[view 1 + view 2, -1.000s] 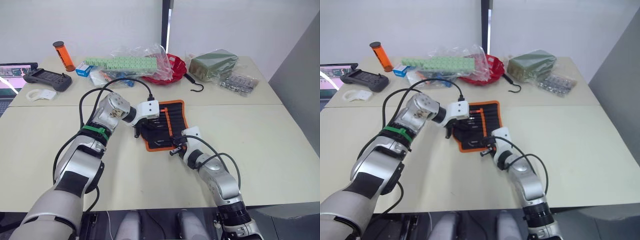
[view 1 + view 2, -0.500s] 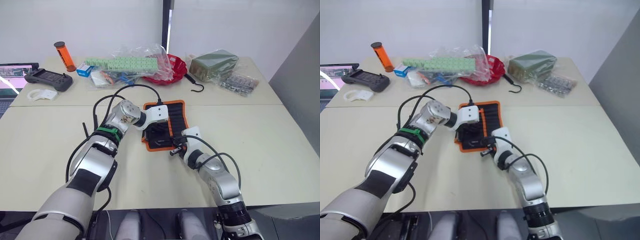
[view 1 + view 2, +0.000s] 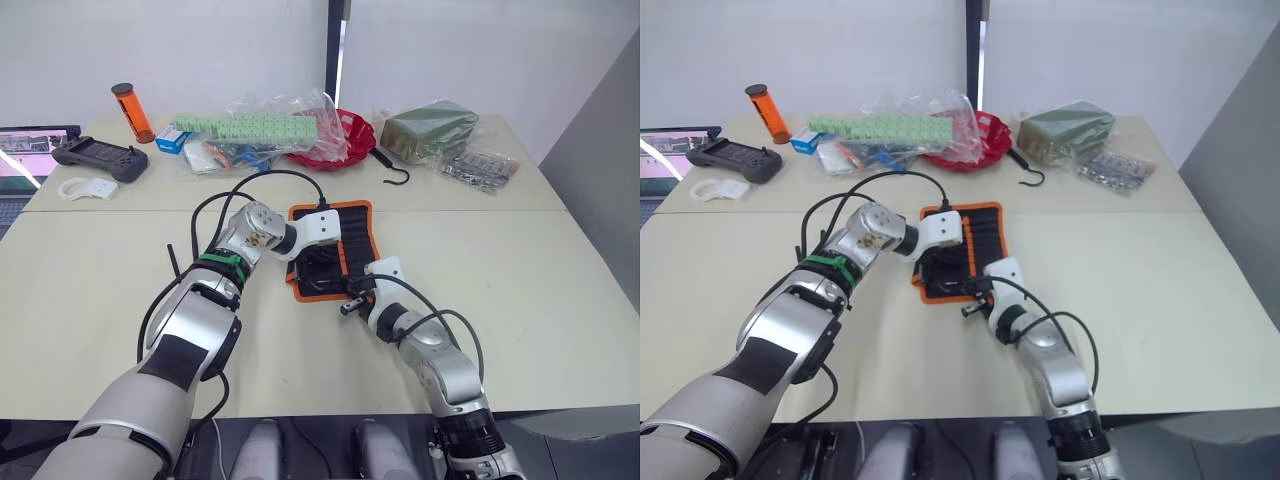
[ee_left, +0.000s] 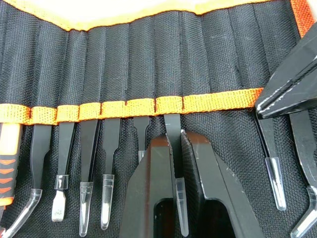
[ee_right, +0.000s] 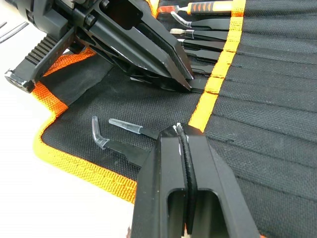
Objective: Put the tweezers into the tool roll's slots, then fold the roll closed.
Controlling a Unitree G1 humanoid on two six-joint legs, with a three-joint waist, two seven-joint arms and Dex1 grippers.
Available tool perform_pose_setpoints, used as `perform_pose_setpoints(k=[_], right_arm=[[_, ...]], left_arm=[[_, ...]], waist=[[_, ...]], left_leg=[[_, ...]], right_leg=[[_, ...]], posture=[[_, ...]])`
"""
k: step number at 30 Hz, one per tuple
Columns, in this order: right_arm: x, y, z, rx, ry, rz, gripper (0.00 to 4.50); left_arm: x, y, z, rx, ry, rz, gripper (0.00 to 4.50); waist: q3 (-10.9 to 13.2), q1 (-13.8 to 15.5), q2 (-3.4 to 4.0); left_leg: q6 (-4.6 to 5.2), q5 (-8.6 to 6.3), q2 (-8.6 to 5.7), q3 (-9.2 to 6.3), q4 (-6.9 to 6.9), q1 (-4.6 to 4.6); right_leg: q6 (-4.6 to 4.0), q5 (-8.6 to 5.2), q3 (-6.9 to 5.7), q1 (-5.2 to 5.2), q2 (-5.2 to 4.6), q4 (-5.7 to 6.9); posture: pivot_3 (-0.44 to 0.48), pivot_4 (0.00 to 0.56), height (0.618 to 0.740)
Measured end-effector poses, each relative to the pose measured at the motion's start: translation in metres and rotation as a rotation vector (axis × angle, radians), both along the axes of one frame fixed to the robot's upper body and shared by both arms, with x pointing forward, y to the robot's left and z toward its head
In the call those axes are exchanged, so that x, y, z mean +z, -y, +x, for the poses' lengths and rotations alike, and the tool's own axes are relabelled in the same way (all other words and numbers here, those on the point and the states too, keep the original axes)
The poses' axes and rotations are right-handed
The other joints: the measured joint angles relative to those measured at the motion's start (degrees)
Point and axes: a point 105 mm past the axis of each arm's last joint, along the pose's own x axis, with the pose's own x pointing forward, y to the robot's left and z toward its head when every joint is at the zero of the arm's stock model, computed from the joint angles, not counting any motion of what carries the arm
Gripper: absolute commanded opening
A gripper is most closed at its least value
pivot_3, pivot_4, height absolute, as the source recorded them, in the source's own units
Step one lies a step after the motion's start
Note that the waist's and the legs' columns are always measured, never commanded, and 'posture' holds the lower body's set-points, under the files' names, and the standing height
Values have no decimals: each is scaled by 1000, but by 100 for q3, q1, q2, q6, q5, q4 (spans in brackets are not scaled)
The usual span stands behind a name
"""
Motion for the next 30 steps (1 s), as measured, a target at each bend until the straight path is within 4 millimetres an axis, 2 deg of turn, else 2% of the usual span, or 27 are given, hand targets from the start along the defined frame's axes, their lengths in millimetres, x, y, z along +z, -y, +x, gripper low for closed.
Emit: perform_pose_setpoints(k=[5,8,11,12,14,18,20,24,26,30], right_arm=[[0,-3,-1,14,-1,-1,0],[-1,-5,-2,24,-2,-1,0],[-1,-6,-1,35,-5,-1,0],[-1,-6,-2,36,-5,-1,0],[-1,-6,-1,38,-5,-2,0],[-1,-8,1,53,-6,-3,0],[-1,-8,1,59,-6,-5,0],[-1,-10,2,67,-8,-5,0],[-1,-10,2,67,-8,-6,0],[-1,-10,2,66,-8,-8,0]], left_arm=[[10,-7,1,5,-21,-11,2440],[19,-23,5,31,-4,-3,3476],[30,-47,10,85,18,5,4470],[32,-53,10,99,18,3,4489],[29,-61,8,106,16,5,4489],[9,-76,0,137,-35,22,4489],[7,-80,-1,159,-44,10,4489],[12,-97,3,249,-21,-32,3292],[6,-107,2,291,-29,-38,2652],[-1,-113,0,344,-45,-98,1310]], waist=[[0,-50,0],[0,-86,0],[0,-103,0],[0,-106,1],[0,-104,1],[0,-106,1],[0,-107,1],[-1,-129,2],[-1,-137,2],[-1,-138,2]], left_leg=[[1,-1,2,0,-5,6],[7,-4,4,0,-5,10],[7,-4,3,0,-4,9],[7,-4,3,0,-4,10],[6,-4,3,-1,-3,12],[6,-4,4,-1,-2,12],[6,-4,6,-3,-1,13],[7,-4,6,-2,-3,18],[7,-4,5,-3,-2,18],[7,-4,5,-2,-1,18]], right_leg=[[0,0,0,-1,2,3],[0,0,0,-3,3,16],[0,0,0,-4,3,18],[0,0,0,-4,3,19],[0,0,0,-2,3,19],[-1,0,0,-3,3,24],[-1,0,0,-4,5,26],[0,0,1,-3,5,29],[-1,0,0,-3,4,31],[-1,0,0,-2,4,31]], posture=[[0,150,740],[0,150,740],[0,150,740],[0,150,740],[0,150,740],[0,150,740],[0,150,740],[0,150,740],[0,150,740],[0,150,740]])
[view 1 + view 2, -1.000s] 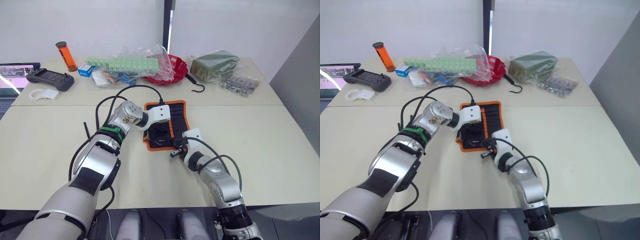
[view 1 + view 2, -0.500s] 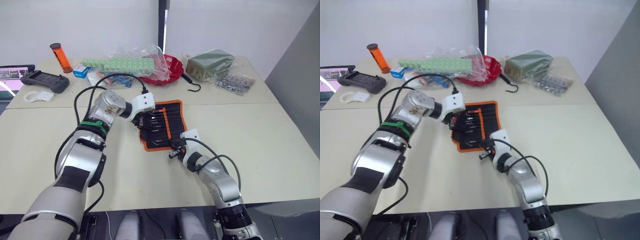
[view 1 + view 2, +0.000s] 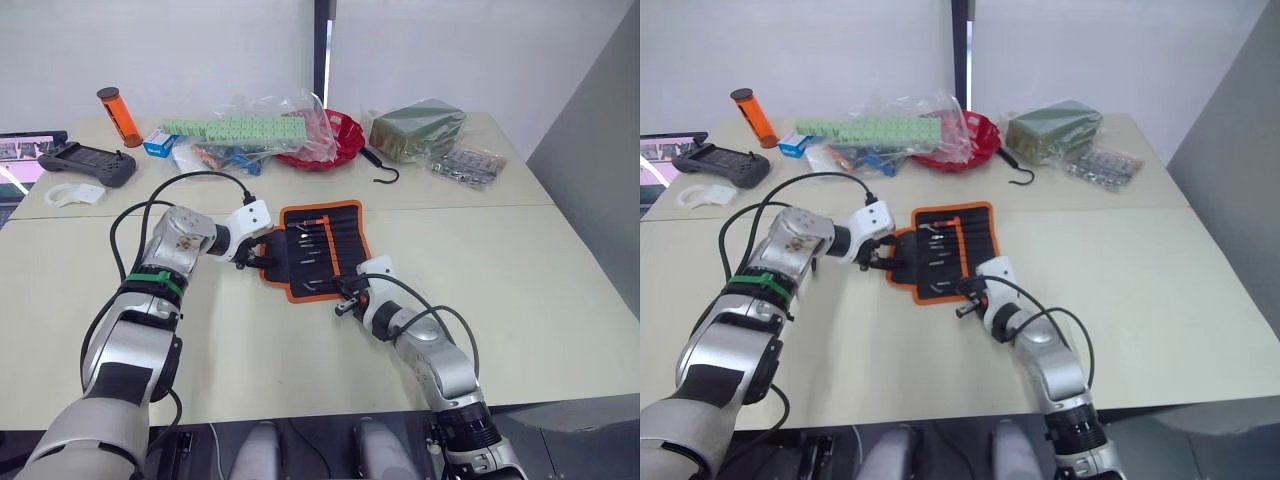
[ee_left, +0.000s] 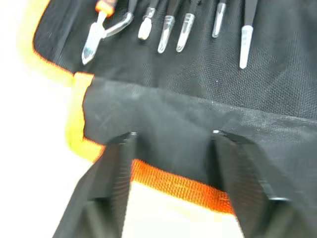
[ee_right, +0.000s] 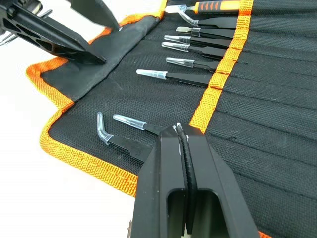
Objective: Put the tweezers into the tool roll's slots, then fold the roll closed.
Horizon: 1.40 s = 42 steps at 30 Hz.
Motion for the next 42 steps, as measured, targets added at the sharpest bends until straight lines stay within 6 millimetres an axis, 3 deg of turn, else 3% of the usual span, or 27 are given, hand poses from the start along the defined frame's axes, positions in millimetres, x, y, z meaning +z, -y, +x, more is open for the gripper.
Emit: perform_pose_setpoints(k=[4,18,24,28,31,38,42], right_arm=[[0,0,0,5,-1,-2,0],[-4,2,0,24,-14,-21,0],[-3,-1,0,42,-13,-20,0],[-3,-1,0,46,-12,-20,0],[-3,0,0,47,-11,-23,0],[-2,-1,-1,61,-10,-23,0],[-2,-4,-1,80,-10,-25,0]], left_arm=[[-5,-4,-2,42,25,-39,46],[-14,-6,-2,84,63,-61,46],[-10,-21,-3,180,-20,-161,1929],[0,-58,-6,282,-22,-156,3237],[19,-79,-10,340,13,-213,4235],[79,-68,-24,292,155,-507,4235],[83,-68,-42,294,192,-551,4235]], waist=[[-2,2,2],[-34,5,30],[-33,-46,30],[-32,-58,30],[-32,-46,30],[-31,15,29],[-31,-26,29]], left_leg=[[0,0,0,0,-1,4],[0,0,1,3,-1,32],[0,0,5,3,-4,26],[1,-1,6,3,-9,21],[0,-1,5,3,-7,15],[0,-1,6,3,-3,12],[0,-2,8,4,-13,19]], right_leg=[[0,0,1,1,-1,3],[3,-2,1,24,0,3],[2,-2,1,14,3,4],[2,-1,1,7,4,4],[2,-1,1,7,2,1],[0,-1,2,8,0,-3],[-1,0,5,7,0,-4]], posture=[[0,150,740],[0,150,740],[0,150,740],[0,150,740],[0,150,740],[0,150,740],[0,150,740]])
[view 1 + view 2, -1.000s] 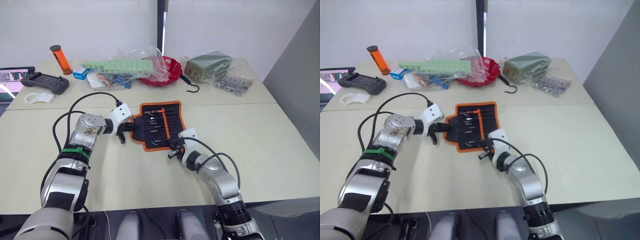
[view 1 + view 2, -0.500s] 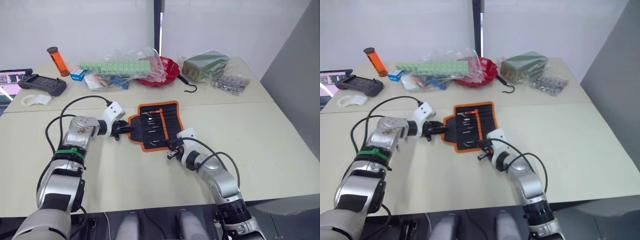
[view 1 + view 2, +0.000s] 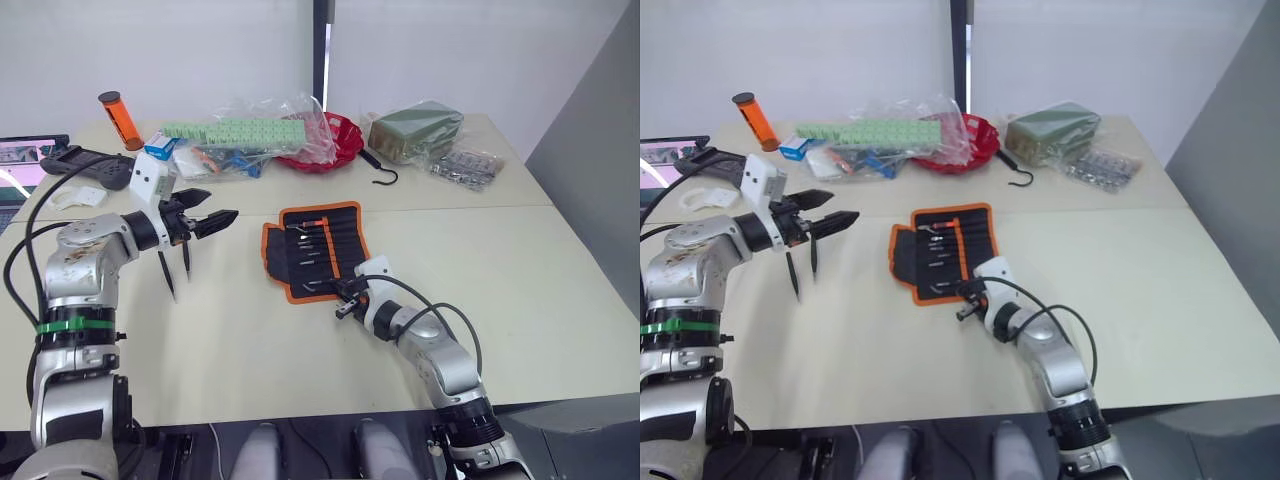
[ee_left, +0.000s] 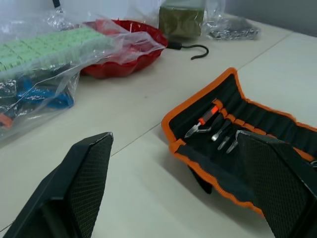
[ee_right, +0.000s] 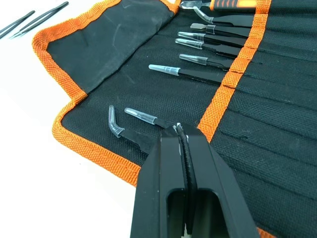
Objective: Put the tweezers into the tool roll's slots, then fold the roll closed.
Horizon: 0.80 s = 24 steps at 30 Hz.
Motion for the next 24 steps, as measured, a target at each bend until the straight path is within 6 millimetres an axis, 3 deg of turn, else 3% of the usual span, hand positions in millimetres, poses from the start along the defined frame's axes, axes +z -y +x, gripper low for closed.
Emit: perform_pose_setpoints(k=[4,11,24], right_arm=[[0,-1,1,10,0,-2,0],[0,2,4,6,19,2,0],[2,4,7,-10,51,32,0]], left_arm=[[-10,-22,-19,116,5,-36,4235],[-39,-86,-80,454,13,-19,4235],[-99,-129,-171,861,-42,-7,4235]], waist=[[1,-23,0],[2,21,-2],[2,131,-3]], left_leg=[[0,0,5,3,-7,4],[-2,1,9,13,-31,13],[-5,2,12,25,-37,5]], right_leg=[[-1,0,0,-2,1,-2],[-4,0,5,2,-4,-28],[-13,4,7,7,-7,-79]], posture=[[0,150,740],[0,150,740],[0,150,740]])
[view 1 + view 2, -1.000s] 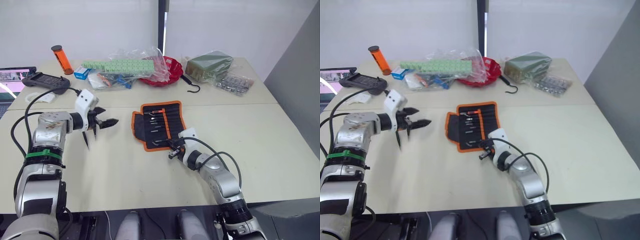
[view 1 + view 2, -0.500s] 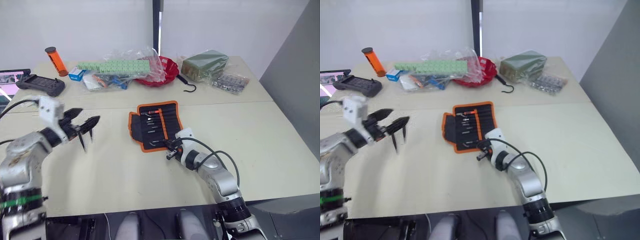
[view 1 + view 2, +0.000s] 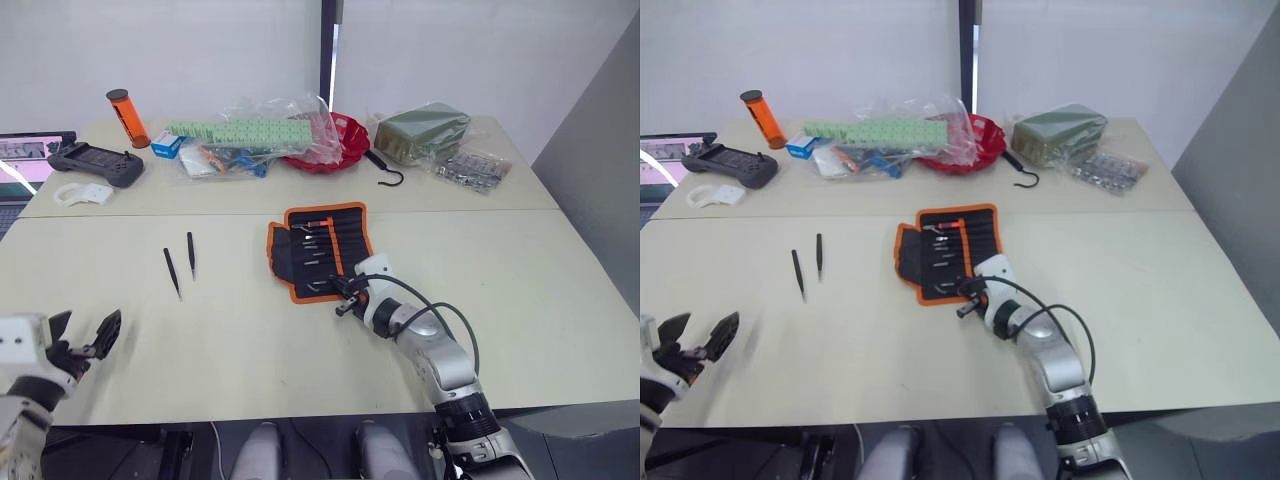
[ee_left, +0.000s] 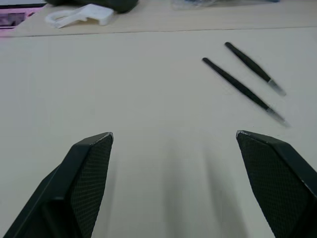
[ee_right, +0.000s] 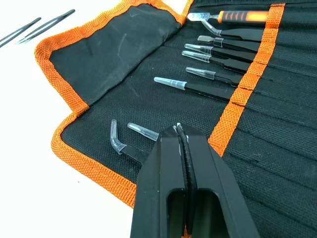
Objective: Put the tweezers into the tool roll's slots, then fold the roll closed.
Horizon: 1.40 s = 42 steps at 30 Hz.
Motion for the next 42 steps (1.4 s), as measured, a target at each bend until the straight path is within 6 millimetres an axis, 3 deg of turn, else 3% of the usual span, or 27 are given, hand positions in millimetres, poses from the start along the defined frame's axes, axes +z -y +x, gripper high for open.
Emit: perform_pose_setpoints(k=[5,13,16,24,33,38,42], right_arm=[[0,1,0,0,1,-1,0],[0,1,-2,2,0,4,0],[-1,2,-2,1,-2,6,0],[0,1,-4,4,-3,7,0],[0,7,-5,-15,-5,-6,0],[0,7,-5,-16,-5,-6,0],[0,8,-5,-24,-7,-11,0]], left_arm=[[-12,-2,-14,64,-15,-26,4235],[-3,8,-8,43,16,-12,4235],[0,14,3,20,25,-19,4235],[28,50,65,-54,60,-72,4376],[18,74,96,52,-19,-161,4376],[8,97,112,60,-71,-211,4376],[1,94,112,114,-110,-197,4376]], waist=[[1,14,-1],[1,4,-1],[1,13,-1],[0,-3,-3],[1,11,-4],[1,7,-4],[1,-16,-4]], left_leg=[[0,0,-1,0,0,-2],[0,0,-1,0,-2,-2],[0,0,-1,0,-3,-1],[-4,2,-3,-1,-3,-3],[-5,3,-5,-2,-8,-4],[-6,4,-7,-2,-6,-6],[-6,4,-5,-3,-11,-6]], right_leg=[[0,0,-1,0,0,-2],[0,0,-1,0,1,-4],[0,0,-3,1,2,-3],[0,1,-3,1,2,-3],[1,1,-2,0,1,-3],[2,2,-2,-1,1,-2],[2,2,-2,-4,3,-2]], posture=[[0,150,740],[0,150,740],[0,150,740],[0,150,740],[0,150,740],[0,150,740],[0,150,740]])
